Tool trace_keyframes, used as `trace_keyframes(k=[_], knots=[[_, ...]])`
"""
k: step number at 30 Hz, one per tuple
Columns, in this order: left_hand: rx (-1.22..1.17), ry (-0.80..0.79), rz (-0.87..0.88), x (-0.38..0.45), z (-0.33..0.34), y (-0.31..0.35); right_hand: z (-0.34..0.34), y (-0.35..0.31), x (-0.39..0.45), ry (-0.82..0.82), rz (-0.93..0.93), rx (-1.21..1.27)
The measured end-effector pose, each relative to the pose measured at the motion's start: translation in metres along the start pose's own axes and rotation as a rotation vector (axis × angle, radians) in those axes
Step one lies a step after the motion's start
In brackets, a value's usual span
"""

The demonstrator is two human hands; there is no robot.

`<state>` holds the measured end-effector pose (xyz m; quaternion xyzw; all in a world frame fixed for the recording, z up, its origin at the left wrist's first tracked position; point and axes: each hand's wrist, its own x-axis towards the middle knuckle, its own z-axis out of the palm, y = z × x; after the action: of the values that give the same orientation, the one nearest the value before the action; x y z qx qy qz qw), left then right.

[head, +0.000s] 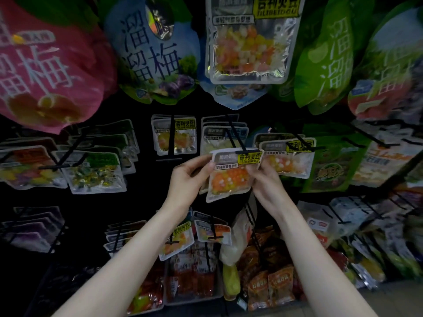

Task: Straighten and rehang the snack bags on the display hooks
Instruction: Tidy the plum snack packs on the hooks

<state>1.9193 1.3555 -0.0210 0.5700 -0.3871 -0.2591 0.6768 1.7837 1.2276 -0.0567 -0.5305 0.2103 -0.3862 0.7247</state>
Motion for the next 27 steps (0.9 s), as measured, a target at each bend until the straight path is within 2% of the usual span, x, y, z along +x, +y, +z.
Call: trace_keyframes(k=[4,7,13,15,17,19,22,27], knots=[[-0.206,-0.043,-0.127,-0.008,-0.007,0.008,-0.004,-0.005,-0.014,-0.171,0.104,0.062],[-0.255,-0.081,-0.187,-0.011,-0.020,0.007,-0.006,-0.005,-0.026,-0.199,0.138,0.021],[-0.329,0.087,-0.261,-0.019,-0.062,-0.011,0.007,-0.014,-0.042,-0.287,0.179,-0.100],[-0.301,0.094,-0.235,-0.020,-0.071,-0.009,0.019,-0.013,-0.041,-0.256,0.181,-0.171],[-0.285,0.124,-0.215,-0.019,-0.077,-0.006,0.033,-0.004,-0.036,-0.156,0.152,-0.241],[-0.278,0.201,-0.208,-0.015,-0.084,-0.006,0.050,0.004,-0.032,-0.061,0.113,-0.286],[-0.221,0.300,-0.166,-0.009,-0.097,-0.008,0.074,0.013,-0.027,-0.019,0.067,-0.316],[-0.127,0.298,-0.130,0.001,-0.101,-0.003,0.085,0.018,-0.021,0.084,0.075,-0.324]])
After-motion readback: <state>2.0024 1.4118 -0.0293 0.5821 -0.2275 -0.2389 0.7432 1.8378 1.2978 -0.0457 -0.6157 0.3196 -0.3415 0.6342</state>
